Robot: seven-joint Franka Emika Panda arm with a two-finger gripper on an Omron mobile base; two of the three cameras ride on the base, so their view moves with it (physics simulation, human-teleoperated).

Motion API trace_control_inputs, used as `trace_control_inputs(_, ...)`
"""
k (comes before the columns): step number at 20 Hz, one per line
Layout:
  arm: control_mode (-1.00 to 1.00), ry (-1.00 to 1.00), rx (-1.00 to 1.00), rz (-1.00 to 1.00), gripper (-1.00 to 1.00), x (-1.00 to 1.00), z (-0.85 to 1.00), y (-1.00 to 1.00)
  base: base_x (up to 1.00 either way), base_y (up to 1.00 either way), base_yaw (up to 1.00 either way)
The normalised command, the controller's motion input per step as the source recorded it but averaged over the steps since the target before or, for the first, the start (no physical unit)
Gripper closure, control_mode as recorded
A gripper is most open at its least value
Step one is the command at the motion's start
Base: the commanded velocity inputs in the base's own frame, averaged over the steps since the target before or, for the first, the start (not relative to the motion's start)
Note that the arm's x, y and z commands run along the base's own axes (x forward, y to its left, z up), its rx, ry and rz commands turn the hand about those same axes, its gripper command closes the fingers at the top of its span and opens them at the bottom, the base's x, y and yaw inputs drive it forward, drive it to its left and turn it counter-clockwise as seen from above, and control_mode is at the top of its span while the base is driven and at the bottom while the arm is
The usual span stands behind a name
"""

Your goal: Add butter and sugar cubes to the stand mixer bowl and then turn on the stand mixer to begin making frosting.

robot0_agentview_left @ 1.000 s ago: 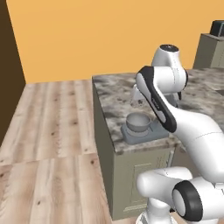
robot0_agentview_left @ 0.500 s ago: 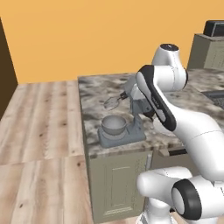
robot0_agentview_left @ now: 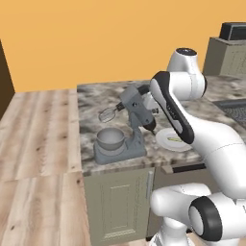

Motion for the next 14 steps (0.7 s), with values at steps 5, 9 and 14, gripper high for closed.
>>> trace_control_inputs(5, -1.0, 0.0, 0.02, 0.0, -1.0, 0.0, 0.0, -0.2, 0.0, -0.21, 0.0)
trace_control_inputs(9, -1.0, 0.0, 0.09, 0.0, -1.0, 0.0, 0.0, -0.83, 0.0, 0.0, 0.0)
trace_control_inputs(14, -1.0, 0.0, 0.13, 0.01, -1.0, 0.0, 0.0, -0.88, 0.0, 0.0, 0.0)
